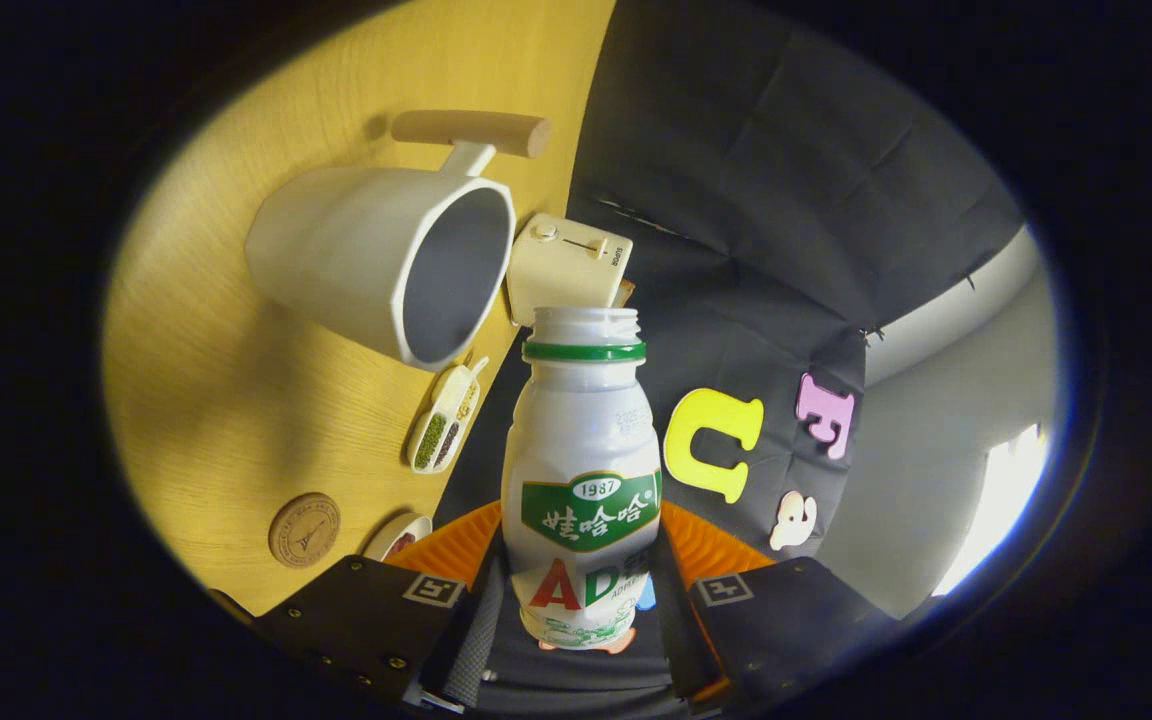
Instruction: Take the bottle from table, then pour the juice into the cup, finally place the bottle on the coaster
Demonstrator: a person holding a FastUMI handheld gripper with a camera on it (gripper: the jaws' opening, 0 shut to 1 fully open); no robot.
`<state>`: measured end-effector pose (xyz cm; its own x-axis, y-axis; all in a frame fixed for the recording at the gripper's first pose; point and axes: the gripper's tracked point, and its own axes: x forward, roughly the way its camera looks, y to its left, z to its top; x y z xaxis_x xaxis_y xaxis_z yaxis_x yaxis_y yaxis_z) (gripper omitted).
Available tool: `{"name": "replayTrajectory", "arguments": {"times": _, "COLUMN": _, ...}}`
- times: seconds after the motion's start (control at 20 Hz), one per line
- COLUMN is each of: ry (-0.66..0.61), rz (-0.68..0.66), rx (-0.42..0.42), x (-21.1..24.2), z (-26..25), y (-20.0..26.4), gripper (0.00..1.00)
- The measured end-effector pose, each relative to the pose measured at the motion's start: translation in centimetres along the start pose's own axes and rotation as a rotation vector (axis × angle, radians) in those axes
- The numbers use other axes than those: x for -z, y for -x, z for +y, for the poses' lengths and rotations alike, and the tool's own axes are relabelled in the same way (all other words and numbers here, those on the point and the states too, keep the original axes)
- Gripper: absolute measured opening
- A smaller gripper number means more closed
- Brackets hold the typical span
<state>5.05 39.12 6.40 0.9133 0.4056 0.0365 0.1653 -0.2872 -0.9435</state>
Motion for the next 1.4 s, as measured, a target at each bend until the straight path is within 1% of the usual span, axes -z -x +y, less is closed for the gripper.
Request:
{"name": "replayTrajectory", "arguments": {"times": 0.3, "ry": -0.291, "rz": -0.015, "rx": -0.068, "x": 0.5, "z": 1.7, "y": -0.5, "gripper": 0.69}}
{"name": "replayTrajectory", "arguments": {"times": 0.5, "ry": -0.594, "rz": -0.018, "rx": -0.113, "x": 0.9, "z": 3.5, "y": -0.7, "gripper": 0.69}}
{"name": "replayTrajectory", "arguments": {"times": 0.6, "ry": -0.720, "rz": -0.001, "rx": -0.131, "x": 1.4, "z": 3.7, "y": -1.0, "gripper": 0.69}}
{"name": "replayTrajectory", "arguments": {"times": 0.7, "ry": -0.815, "rz": 0.005, "rx": -0.127, "x": 1.7, "z": 3.6, "y": -0.7, "gripper": 0.69}}
{"name": "replayTrajectory", "arguments": {"times": 0.85, "ry": -0.969, "rz": 0.002, "rx": -0.100, "x": 3.4, "z": 3.0, "y": -1.2, "gripper": 0.69}}
{"name": "replayTrajectory", "arguments": {"times": 1.1, "ry": -1.236, "rz": 0.024, "rx": -0.070, "x": 5.3, "z": 3.7, "y": -0.6, "gripper": 0.69}}
{"name": "replayTrajectory", "arguments": {"times": 1.2, "ry": -1.348, "rz": 0.043, "rx": -0.075, "x": 6.2, "z": 4.5, "y": -1.1, "gripper": 0.69}}
{"name": "replayTrajectory", "arguments": {"times": 1.3, "ry": -1.421, "rz": 0.075, "rx": -0.100, "x": 7.0, "z": 6.0, "y": -1.6, "gripper": 0.69}}
{"name": "replayTrajectory", "arguments": {"times": 1.4, "ry": -1.477, "rz": 0.079, "rx": -0.093, "x": 7.7, "z": 6.4, "y": -2.1, "gripper": 0.69}}
